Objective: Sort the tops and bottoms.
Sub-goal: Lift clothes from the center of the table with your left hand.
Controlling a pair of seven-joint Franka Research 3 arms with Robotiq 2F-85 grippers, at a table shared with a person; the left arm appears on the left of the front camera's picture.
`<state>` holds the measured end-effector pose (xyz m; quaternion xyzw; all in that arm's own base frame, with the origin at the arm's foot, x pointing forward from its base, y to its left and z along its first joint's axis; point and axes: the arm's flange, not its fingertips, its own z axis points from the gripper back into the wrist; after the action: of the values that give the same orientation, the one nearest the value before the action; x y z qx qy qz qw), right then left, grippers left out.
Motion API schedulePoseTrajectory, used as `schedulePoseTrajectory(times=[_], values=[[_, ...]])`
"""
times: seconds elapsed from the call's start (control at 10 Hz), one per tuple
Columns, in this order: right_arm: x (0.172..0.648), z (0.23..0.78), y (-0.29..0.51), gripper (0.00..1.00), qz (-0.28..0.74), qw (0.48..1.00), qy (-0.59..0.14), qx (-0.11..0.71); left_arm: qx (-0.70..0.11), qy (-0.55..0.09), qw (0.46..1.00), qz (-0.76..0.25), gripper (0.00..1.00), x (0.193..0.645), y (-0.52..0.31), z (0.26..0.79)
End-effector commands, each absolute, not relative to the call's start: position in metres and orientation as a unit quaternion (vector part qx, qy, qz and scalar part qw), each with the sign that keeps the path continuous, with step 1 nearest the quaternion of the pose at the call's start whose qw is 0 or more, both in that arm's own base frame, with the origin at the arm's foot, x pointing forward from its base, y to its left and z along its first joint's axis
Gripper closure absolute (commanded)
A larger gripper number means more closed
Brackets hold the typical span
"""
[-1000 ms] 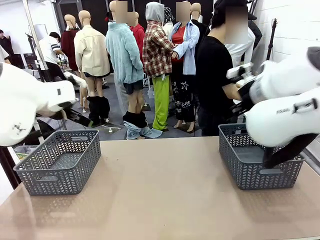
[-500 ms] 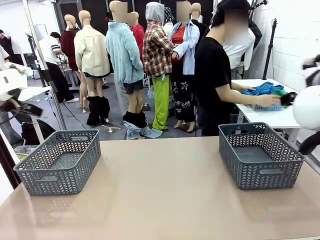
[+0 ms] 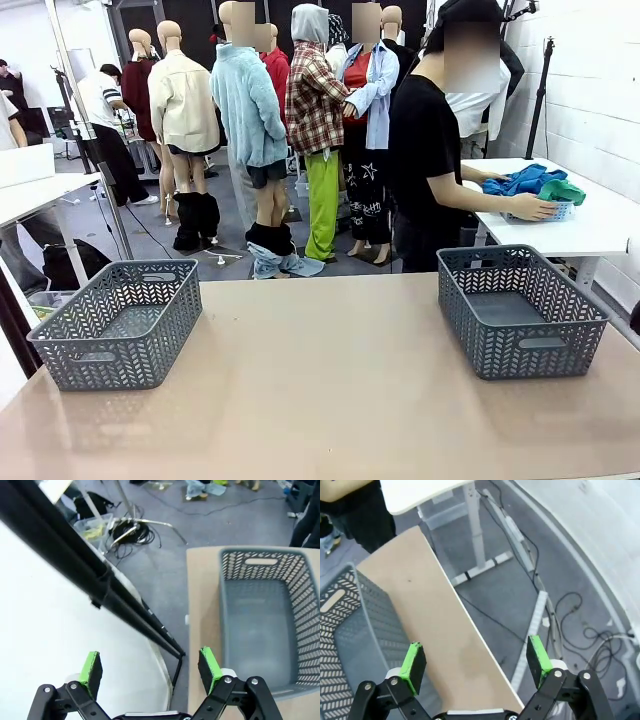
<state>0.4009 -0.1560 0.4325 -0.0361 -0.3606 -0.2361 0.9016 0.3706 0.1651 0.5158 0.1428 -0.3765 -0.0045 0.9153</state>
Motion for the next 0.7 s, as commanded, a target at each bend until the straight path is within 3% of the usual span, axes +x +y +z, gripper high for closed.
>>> schedulePoseTrajectory(times=[0.0,0.1,0.2,0.6], values=[[0.349,0.396,-0.128,0.0,-0.252,0.893,-0.372,-0.011,0.147,-0.366,0.919,-0.008,0.0,0.345,0.179,0.486],[0.348,0.393,-0.128,0.0,-0.251,0.895,-0.368,-0.009,0.141,-0.364,0.92,-0.013,0.0,0.341,0.186,0.482],[0.403,0.424,-0.158,0.0,-0.246,0.902,-0.355,-0.03,0.141,-0.363,0.921,-0.026,0.0,0.34,0.185,0.48],[0.403,0.424,-0.158,0.0,-0.246,0.902,-0.355,-0.03,0.144,-0.357,0.923,-0.006,0.0,0.363,0.196,0.499]])
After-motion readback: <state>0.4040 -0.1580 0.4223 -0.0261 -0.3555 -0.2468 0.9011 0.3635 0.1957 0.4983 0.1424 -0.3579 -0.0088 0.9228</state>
